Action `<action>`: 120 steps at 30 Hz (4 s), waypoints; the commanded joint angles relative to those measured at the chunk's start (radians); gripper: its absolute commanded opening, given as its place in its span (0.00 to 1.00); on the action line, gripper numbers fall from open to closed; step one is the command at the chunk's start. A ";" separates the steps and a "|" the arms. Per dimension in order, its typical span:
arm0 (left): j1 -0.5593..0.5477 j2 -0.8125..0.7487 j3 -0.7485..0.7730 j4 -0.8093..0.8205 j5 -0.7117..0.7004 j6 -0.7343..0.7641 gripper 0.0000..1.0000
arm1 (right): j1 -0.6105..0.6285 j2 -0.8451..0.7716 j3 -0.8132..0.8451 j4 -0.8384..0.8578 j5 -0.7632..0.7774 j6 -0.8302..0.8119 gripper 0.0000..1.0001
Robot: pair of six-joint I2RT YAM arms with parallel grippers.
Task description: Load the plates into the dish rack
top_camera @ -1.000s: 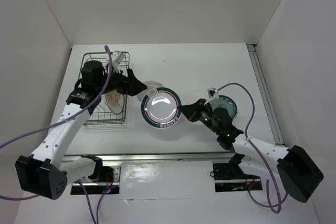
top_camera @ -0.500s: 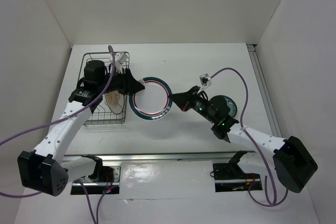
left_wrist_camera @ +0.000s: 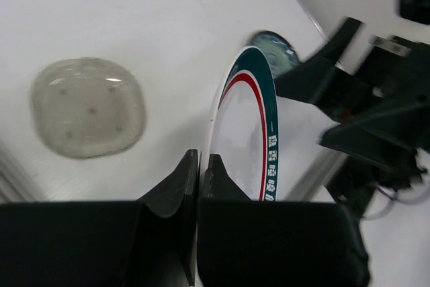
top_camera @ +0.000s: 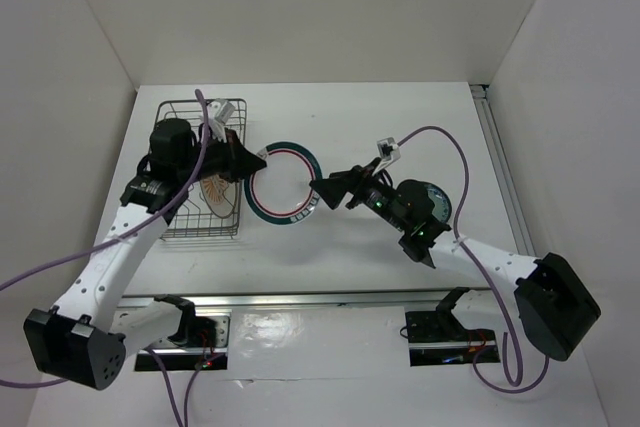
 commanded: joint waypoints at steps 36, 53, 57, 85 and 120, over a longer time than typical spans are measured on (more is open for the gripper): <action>0.002 -0.355 -0.147 0.091 -1.323 0.296 0.00 | -0.018 -0.162 -0.006 -0.226 -0.067 -0.173 1.00; -0.008 -0.294 -0.272 0.175 -1.176 0.356 0.00 | -0.018 -0.217 -0.006 -0.268 -0.077 -0.173 1.00; -0.008 -0.257 -0.272 0.190 -1.187 0.356 0.00 | -0.027 -0.238 -0.006 -0.281 -0.067 -0.183 1.00; -0.017 -0.258 -0.281 0.172 -1.240 0.268 0.53 | -0.027 -0.284 -0.042 -0.309 -0.046 -0.193 1.00; -0.017 -0.577 -0.244 0.103 -0.749 0.055 1.00 | -0.027 0.825 0.439 -0.206 0.219 0.217 0.70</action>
